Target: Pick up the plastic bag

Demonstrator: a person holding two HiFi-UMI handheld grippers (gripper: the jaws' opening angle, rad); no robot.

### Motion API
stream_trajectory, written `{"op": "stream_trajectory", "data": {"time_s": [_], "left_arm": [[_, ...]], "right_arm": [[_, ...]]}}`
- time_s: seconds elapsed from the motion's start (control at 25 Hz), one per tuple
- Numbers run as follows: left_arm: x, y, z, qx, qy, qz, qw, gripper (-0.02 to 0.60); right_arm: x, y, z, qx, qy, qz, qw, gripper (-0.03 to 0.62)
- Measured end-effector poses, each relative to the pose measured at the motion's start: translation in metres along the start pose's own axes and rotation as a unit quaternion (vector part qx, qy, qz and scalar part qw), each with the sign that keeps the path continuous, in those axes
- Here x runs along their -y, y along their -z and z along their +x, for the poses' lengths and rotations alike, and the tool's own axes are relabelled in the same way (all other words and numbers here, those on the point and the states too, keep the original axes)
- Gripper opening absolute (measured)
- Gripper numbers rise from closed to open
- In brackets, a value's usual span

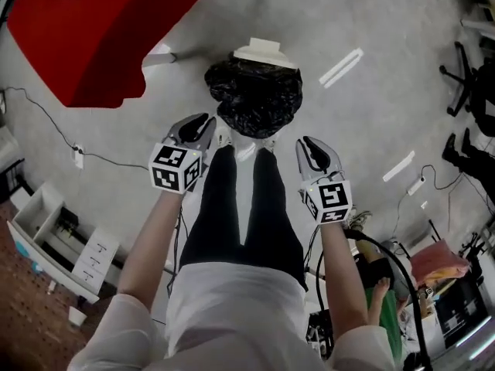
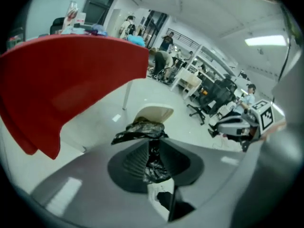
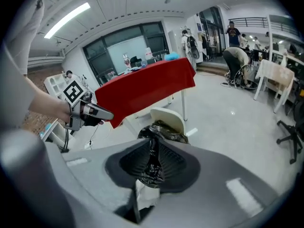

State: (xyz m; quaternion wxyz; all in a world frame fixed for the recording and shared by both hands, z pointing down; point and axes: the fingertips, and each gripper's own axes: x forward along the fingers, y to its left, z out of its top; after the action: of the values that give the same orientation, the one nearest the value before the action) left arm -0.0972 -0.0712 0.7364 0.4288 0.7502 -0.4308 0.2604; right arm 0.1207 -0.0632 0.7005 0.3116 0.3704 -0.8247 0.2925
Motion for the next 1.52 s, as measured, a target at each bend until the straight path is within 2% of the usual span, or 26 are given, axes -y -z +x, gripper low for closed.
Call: {"op": "stream_trajectory", "data": {"time_s": [0.2, 0.32, 0.4, 0.52, 0.6, 0.76, 0.84, 0.92, 1.0, 1.12, 1.2, 1.24, 1.32, 1.52], "left_arm": [[-0.04, 0.05, 0.075, -0.045, -0.007, -0.064, 0.9969, 0.135], [-0.056, 0.076, 0.11, -0.065, 0.001, -0.118, 0.9909, 0.209], [-0.065, 0.087, 0.124, -0.076, -0.001, -0.141, 0.9871, 0.254], [-0.075, 0.099, 0.142, -0.091, -0.017, -0.153, 0.9839, 0.358], [-0.081, 0.1, 0.157, -0.088, -0.025, -0.156, 0.9835, 0.399], [-0.089, 0.108, 0.178, -0.092, -0.023, -0.168, 0.9812, 0.417], [-0.096, 0.116, 0.183, -0.097, -0.025, -0.176, 0.9792, 0.417], [-0.104, 0.125, 0.189, -0.098, -0.036, -0.182, 0.9777, 0.376], [-0.109, 0.13, 0.196, -0.094, -0.043, -0.185, 0.9773, 0.292], [-0.11, 0.137, 0.194, -0.092, -0.051, -0.179, 0.9781, 0.151], [-0.11, 0.143, 0.19, -0.095, -0.055, -0.17, 0.9794, 0.065], [-0.109, 0.145, 0.188, -0.097, -0.056, -0.166, 0.9798, 0.035], [-0.107, 0.146, 0.185, -0.095, -0.056, -0.158, 0.9813, 0.015], [-0.1, 0.128, 0.16, -0.077, -0.06, -0.135, 0.9861, 0.011]], "right_arm": [[0.025, 0.051, 0.068, -0.029, -0.009, 0.015, 0.999, 0.086], [0.036, 0.08, 0.103, -0.047, -0.008, 0.034, 0.998, 0.101], [0.043, 0.096, 0.124, -0.06, -0.002, 0.051, 0.997, 0.13], [0.057, 0.124, 0.151, -0.083, 0.018, 0.079, 0.993, 0.179], [0.068, 0.142, 0.169, -0.098, 0.029, 0.096, 0.99, 0.206], [0.075, 0.163, 0.194, -0.128, 0.04, 0.106, 0.985, 0.311], [0.072, 0.174, 0.206, -0.148, 0.034, 0.104, 0.983, 0.342], [0.075, 0.189, 0.219, -0.165, 0.027, 0.109, 0.98, 0.342], [0.082, 0.199, 0.227, -0.173, 0.02, 0.117, 0.978, 0.324], [0.078, 0.202, 0.227, -0.165, -0.004, 0.13, 0.978, 0.215], [0.072, 0.201, 0.223, -0.16, -0.011, 0.118, 0.98, 0.117], [0.07, 0.199, 0.22, -0.158, -0.01, 0.109, 0.981, 0.02], [0.067, 0.196, 0.214, -0.152, -0.01, 0.102, 0.983, 0.005], [0.067, 0.177, 0.188, -0.134, -0.001, 0.105, 0.985, 0.003]]}}
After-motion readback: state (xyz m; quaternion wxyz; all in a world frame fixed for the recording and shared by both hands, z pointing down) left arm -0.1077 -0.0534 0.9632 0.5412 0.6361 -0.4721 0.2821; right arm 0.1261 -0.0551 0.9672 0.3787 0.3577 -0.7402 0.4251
